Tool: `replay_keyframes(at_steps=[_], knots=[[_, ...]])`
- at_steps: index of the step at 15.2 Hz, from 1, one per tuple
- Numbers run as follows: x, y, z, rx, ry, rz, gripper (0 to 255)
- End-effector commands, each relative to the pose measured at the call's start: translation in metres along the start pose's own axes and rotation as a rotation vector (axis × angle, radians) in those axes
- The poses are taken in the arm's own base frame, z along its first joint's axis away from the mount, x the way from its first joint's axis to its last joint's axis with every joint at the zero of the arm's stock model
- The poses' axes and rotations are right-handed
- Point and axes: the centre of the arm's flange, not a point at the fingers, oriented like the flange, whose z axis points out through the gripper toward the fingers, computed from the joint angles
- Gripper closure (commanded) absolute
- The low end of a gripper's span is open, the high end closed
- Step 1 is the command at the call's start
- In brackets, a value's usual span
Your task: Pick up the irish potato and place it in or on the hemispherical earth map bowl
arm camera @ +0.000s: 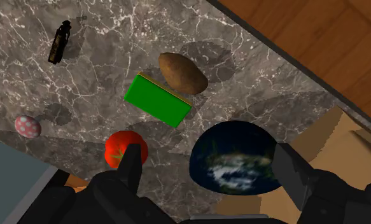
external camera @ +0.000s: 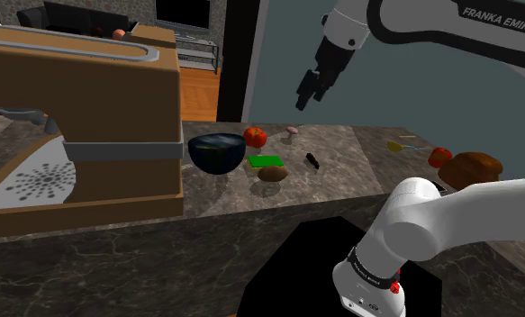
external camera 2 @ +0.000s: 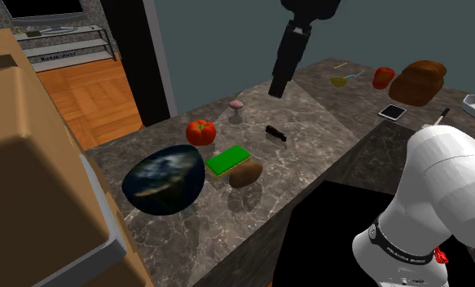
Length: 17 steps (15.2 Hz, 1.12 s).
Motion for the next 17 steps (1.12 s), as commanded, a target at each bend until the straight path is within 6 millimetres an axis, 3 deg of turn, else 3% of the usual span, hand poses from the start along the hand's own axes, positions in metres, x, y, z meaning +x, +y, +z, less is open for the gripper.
replay_keyframes(at_steps=[1, 17], knots=[[0.000, 0.000, 0.000, 0.000, 0.000, 0.000, 0], [0.016, 0.036, 0.212, 0.110, -0.114, -0.338, 0]])
